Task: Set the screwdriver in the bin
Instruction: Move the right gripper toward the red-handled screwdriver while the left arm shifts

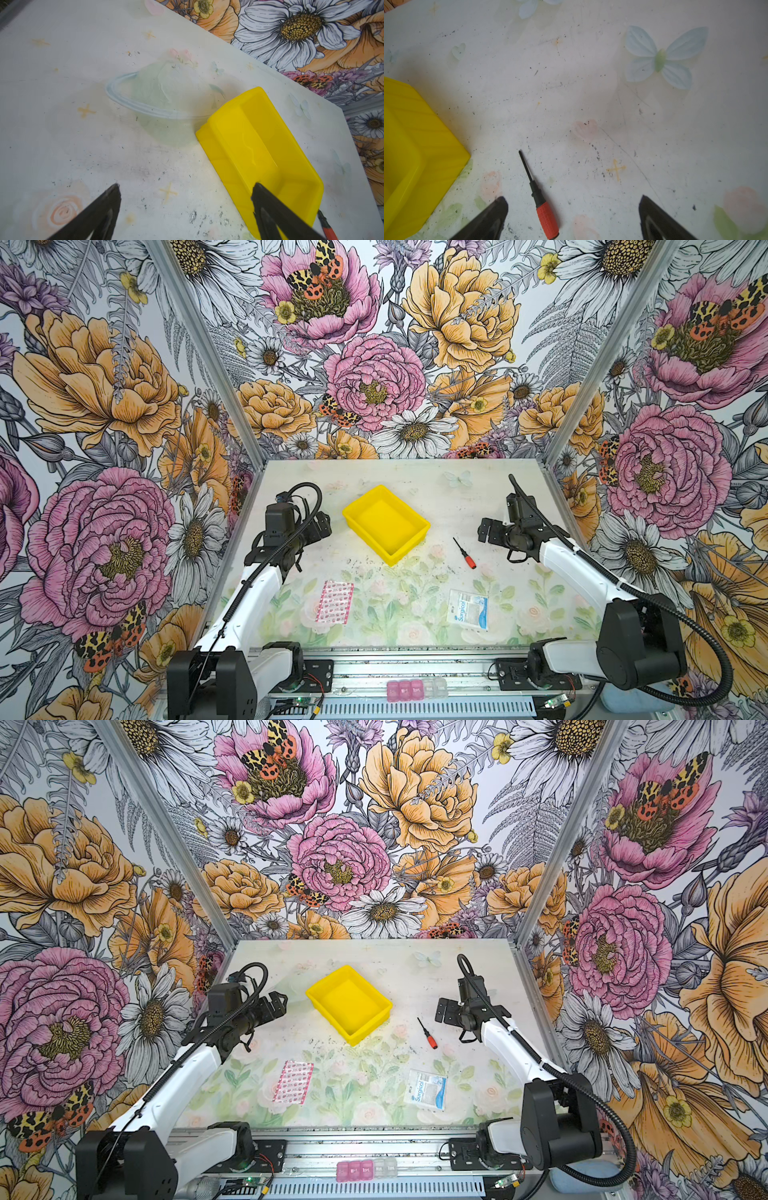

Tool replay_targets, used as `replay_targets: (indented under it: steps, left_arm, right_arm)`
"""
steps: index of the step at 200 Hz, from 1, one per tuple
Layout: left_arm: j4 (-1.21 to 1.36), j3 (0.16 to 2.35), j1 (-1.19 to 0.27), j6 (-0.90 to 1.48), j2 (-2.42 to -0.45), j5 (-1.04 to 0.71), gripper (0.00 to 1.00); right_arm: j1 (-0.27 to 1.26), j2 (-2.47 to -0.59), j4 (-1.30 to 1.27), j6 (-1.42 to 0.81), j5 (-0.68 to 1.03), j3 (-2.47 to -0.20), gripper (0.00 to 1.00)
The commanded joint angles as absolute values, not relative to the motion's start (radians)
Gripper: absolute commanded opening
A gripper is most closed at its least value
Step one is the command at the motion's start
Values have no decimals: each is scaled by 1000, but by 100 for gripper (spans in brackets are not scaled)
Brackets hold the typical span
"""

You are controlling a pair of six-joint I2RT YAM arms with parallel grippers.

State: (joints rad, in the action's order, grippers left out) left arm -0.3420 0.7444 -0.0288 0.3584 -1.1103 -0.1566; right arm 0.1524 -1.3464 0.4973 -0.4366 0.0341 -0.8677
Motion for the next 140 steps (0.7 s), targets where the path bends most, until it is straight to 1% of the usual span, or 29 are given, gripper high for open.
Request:
replay_targets:
  steps: [1,29,50,96,117,140]
  left_arm:
    - [-399,789,-42,333,-1120,-275,99]
    - [-411,786,-71,333,-1113,-313,99]
    - [-412,771,-92,333,-1107,-312,99]
    - [-422,743,-87,335,-1076,-216,99]
    - [-423,741,-86,332,-1065,-211,99]
    - [-423,743,-82,327,-1066,-216,99]
  right_arm:
    - [175,-1361,544,-422,84,-877,99]
    - [207,-1380,567,-376,92,-891,99]
    - [240,-1418,597,-332,84,-913,99]
    - [284,-1478,604,-291,37,-934,99]
    - [295,-1525,606,-278,39,-952,96]
    - [311,-1577,606,-275,35,-967,89]
